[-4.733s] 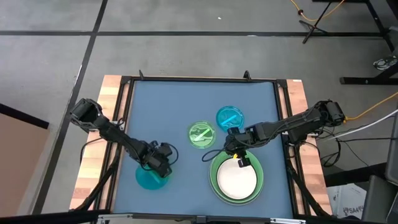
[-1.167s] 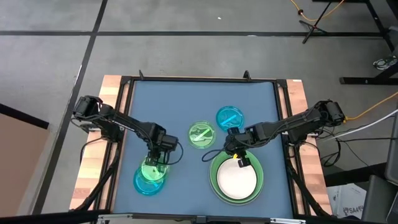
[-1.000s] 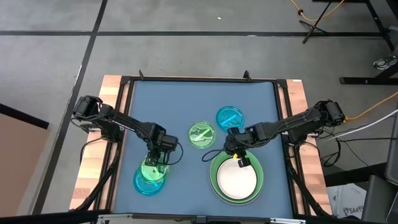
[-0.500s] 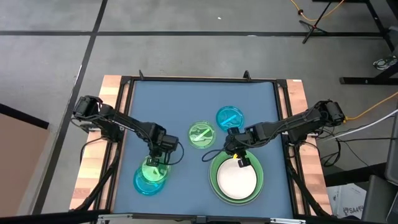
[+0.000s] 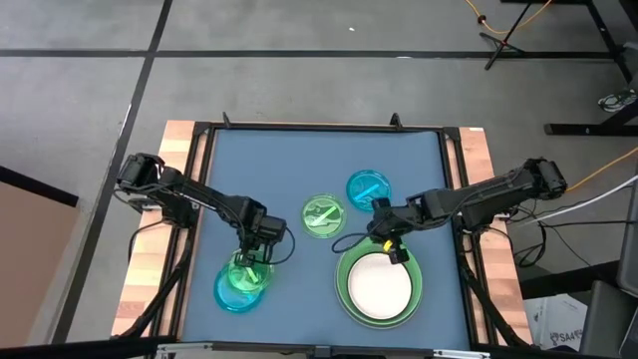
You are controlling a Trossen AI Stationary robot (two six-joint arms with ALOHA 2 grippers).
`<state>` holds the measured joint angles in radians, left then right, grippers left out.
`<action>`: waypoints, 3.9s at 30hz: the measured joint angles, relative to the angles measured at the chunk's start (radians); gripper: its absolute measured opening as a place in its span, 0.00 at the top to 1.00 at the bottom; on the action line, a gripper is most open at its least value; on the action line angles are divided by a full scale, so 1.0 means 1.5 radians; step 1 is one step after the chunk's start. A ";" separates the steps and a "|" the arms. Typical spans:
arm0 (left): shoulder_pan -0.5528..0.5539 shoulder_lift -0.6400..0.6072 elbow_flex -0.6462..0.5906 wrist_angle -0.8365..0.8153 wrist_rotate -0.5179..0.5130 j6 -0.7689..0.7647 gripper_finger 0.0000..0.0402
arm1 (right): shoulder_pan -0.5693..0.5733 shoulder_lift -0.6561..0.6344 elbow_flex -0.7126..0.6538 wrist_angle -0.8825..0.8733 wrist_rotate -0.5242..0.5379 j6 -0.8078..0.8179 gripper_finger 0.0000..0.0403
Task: Stack plastic plates
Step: Stack the bottom small green plate on top of the white plate
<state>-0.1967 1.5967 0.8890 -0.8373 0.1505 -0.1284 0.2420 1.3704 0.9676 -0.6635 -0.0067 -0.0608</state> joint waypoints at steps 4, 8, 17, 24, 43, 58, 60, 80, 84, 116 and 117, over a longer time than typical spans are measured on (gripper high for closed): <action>0.001 0.000 0.025 -0.011 0.001 0.000 1.00 | 0.000 -0.036 0.000 -0.026 0.015 0.000 0.74; 0.007 0.000 0.063 -0.015 0.020 0.000 1.00 | 0.000 -0.062 0.000 -0.063 0.049 0.000 0.74; 0.035 0.000 0.161 -0.007 0.052 -0.071 1.00 | 0.000 -0.091 0.000 -0.148 0.109 0.000 0.74; 0.052 0.000 0.206 0.089 0.053 -0.206 1.00 | 0.000 -0.093 0.000 -0.193 0.132 -0.010 0.74; 0.008 0.034 0.209 0.405 -0.076 -0.598 1.00 | 0.000 -0.093 0.000 -0.222 0.220 -0.069 0.74; -0.024 0.176 0.209 0.611 -0.052 -0.729 1.00 | 0.000 -0.093 0.000 -0.226 0.227 -0.140 0.74; -0.026 0.187 0.209 0.615 -0.051 -0.735 1.00 | 0.000 -0.093 0.000 -0.230 0.227 -0.152 0.74; -0.033 0.286 0.293 0.709 -0.056 -0.832 1.00 | 0.000 -0.093 0.000 -0.256 0.294 -0.175 0.74; -0.033 0.308 0.316 0.690 -0.054 -0.827 1.00 | 0.000 -0.093 0.000 -0.257 0.294 -0.175 0.74; -0.038 0.320 0.317 0.583 -0.099 -0.832 1.00 | 0.000 -0.093 0.000 -0.252 0.294 -0.175 0.74; -0.038 0.320 0.317 0.583 -0.103 -0.832 1.00 | 0.000 -0.093 0.000 -0.252 0.294 -0.175 0.74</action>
<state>-0.2535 2.0766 1.3651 0.0364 -0.0038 -1.3766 0.2417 1.2316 0.9676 -1.0409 0.4343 -0.3233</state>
